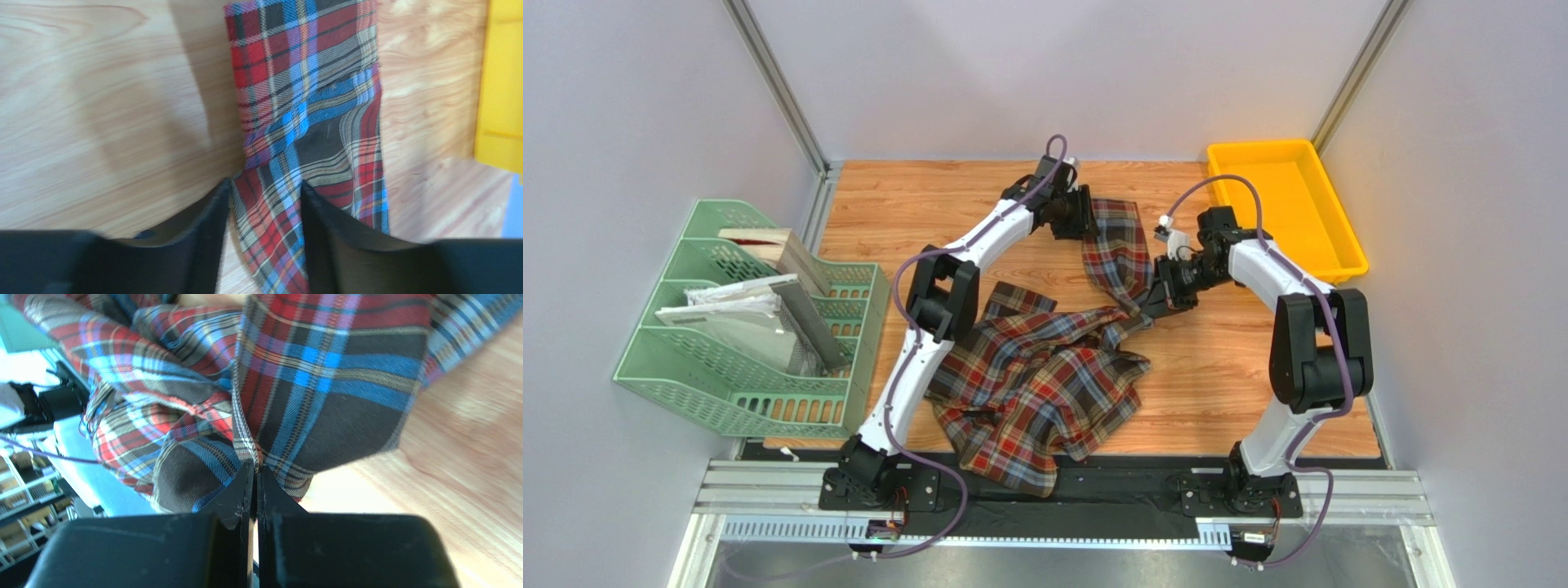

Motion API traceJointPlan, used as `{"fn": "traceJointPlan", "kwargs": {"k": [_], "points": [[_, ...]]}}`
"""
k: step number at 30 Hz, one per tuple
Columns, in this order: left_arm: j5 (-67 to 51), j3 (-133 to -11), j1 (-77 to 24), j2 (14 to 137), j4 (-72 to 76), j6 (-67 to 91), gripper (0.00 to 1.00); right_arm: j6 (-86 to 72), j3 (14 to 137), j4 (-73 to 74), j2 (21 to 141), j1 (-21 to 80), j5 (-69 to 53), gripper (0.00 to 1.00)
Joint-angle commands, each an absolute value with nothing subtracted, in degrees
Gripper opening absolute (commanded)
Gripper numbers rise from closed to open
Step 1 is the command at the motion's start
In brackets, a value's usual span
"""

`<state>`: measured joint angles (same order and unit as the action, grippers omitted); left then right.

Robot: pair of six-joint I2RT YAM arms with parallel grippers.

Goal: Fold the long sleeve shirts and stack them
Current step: Flatten the shirt out

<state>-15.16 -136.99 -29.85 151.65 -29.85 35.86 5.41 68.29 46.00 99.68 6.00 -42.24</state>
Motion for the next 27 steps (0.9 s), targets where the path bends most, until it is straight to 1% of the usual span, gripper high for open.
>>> {"fn": "traceJointPlan", "kwargs": {"k": [1, 2, 3, 4, 6, 8, 9, 11, 12, 13, 16, 18, 19, 20, 22, 23, 26, 27], "points": [[-22.73, -137.73, -30.67, 153.45, -23.48, 41.21, 0.39, 8.87, 69.17, 47.37, 95.54, 7.03, -45.00, 0.00], [-24.42, -137.99, -30.50, 153.81, -21.73, 41.39, 0.19, 9.14, 68.91, 47.46, 95.36, 7.03, -44.48, 0.00], [-25.04, -138.51, -30.50, 153.46, -20.49, 41.48, 0.04, 9.31, 68.91, 47.55, 95.36, 7.03, -43.17, 0.00], [-26.79, -138.43, -30.50, 152.85, -19.78, 40.61, 0.00, 9.49, 68.91, 47.64, 95.19, 7.03, -42.46, 0.00], [-27.51, -137.91, -30.24, 149.27, -19.68, 38.42, 0.00, 10.28, 69.43, 47.46, 94.57, 6.86, -39.66, 0.01], [-25.32, -135.37, -29.80, 144.52, -19.43, 34.46, 0.00, 10.98, 70.74, 47.55, 94.13, 6.42, -37.02, 0.02], [-24.18, -129.87, -29.53, 138.23, -18.29, 32.80, 0.00, 11.42, 71.19, 47.46, 93.96, 6.24, -36.04, 0.02], [-19.62, -123.08, -28.66, 131.08, -14.70, 31.91, 0.00, 12.30, 72.67, 47.20, 93.61, 5.54, -32.98, 0.04], [-18.12, -117.13, -28.30, 124.43, -13.81, 31.03, 0.00, 13.09, 73.29, 46.68, 93.60, 5.36, -32.00, 0.04], [-15.41, -114.90, -28.04, 121.41, -13.71, 30.42, 0.00, 13.44, 74.08, 46.58, 93.78, 5.27, -31.04, 0.05], [-12.93, -111.19, -27.60, 112.87, -17.65, 27.00, 0.00, 13.80, 78.65, 47.20, 95.45, 5.27, -30.15, 0.10], [-12.92, -107.86, -27.60, 107.52, -18.80, 25.58, 0.00, 13.01, 81.98, 47.20, 96.76, 5.27, -30.23, 0.18], [-12.66, -107.23, -27.60, 106.10, -19.77, 25.32, 0.00, 12.40, 82.87, 47.28, 96.94, 5.27, -30.32, 0.24], [-12.66, -106.88, -27.60, 104.87, -22.04, 25.05, 0.00, 12.31, 84.01, 47.46, 97.20, 5.27, -31.28, 0.34], [-12.40, -106.61, -27.60, 102.23, -24.60, 24.17, 0.00, 12.13, 85.25, 47.64, 96.25, 5.27, -32.77, 0.43], [-12.13, -106.35, -27.60, 101.35, -26.09, 23.91, 0.00, 11.78, 85.17, 47.11, 95.54, 5.36, -34.52, 0.49], [-11.08, -107.31, -27.69, 98.88, -28.56, 22.59, 0.00, 9.85, 83.68, 43.52, 92.38, 5.89, -37.95, 0.58], [-10.99, -108.10, -27.69, 98.18, -29.00, 21.98, 0.00, 9.32, 82.98, 41.16, 91.42, 6.41, -38.66, 0.59]]}}
